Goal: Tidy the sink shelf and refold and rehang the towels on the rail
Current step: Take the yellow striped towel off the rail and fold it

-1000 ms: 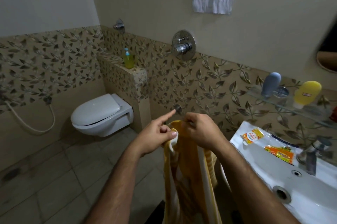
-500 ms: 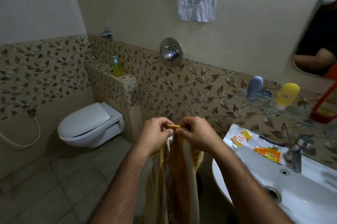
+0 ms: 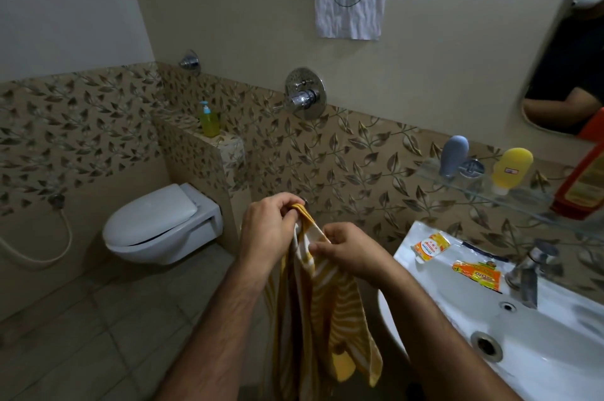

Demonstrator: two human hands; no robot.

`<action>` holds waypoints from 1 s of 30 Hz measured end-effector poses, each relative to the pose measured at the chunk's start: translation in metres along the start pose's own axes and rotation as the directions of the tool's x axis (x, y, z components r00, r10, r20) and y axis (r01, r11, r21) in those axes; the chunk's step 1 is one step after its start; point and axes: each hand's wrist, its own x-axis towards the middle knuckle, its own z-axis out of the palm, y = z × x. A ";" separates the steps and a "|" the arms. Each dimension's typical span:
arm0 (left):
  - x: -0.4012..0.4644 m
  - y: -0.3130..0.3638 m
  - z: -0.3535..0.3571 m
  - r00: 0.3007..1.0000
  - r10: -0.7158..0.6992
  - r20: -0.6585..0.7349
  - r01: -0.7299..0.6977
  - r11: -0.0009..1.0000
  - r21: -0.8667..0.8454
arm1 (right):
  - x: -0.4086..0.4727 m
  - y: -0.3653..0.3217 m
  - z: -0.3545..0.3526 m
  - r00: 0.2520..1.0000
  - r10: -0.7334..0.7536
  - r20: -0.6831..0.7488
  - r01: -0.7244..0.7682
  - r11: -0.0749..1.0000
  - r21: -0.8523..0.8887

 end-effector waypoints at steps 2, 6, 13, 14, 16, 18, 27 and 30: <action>0.002 -0.002 -0.004 1.000 -0.006 -0.015 0.006 1.000 0.006 | -0.002 0.010 -0.001 0.999 0.026 0.040 -0.025 1.000 -0.013; 0.003 -0.009 -0.008 0.999 -0.018 -0.038 0.020 0.999 0.041 | -0.004 0.013 -0.009 0.981 0.020 -0.192 -0.019 1.000 0.010; 0.004 -0.014 -0.011 0.998 -0.051 -0.034 0.053 0.998 0.047 | -0.007 0.012 -0.017 0.938 -0.043 -0.345 0.004 0.994 -0.113; 0.004 -0.015 -0.011 0.998 -0.058 -0.032 0.059 0.997 0.050 | -0.008 0.012 -0.018 0.938 -0.050 -0.342 0.001 0.990 -0.143; 0.004 -0.015 -0.012 0.997 -0.072 -0.038 0.074 0.996 0.052 | -0.011 0.012 -0.017 0.946 -0.082 -0.314 -0.004 0.965 -0.263; 0.004 -0.016 -0.012 0.996 -0.081 -0.034 0.083 0.995 0.057 | -0.013 0.011 -0.015 0.938 -0.154 -0.310 -0.008 0.886 -0.464; 0.005 -0.022 -0.009 0.984 -0.177 0.003 0.177 0.983 0.057 | -0.008 0.000 -0.026 0.909 -0.197 -0.366 -0.033 0.844 -0.536; 0.006 -0.021 -0.010 0.988 -0.157 -0.005 0.157 0.987 0.036 | -0.007 -0.005 -0.033 0.916 -0.119 -0.383 -0.076 0.886 -0.458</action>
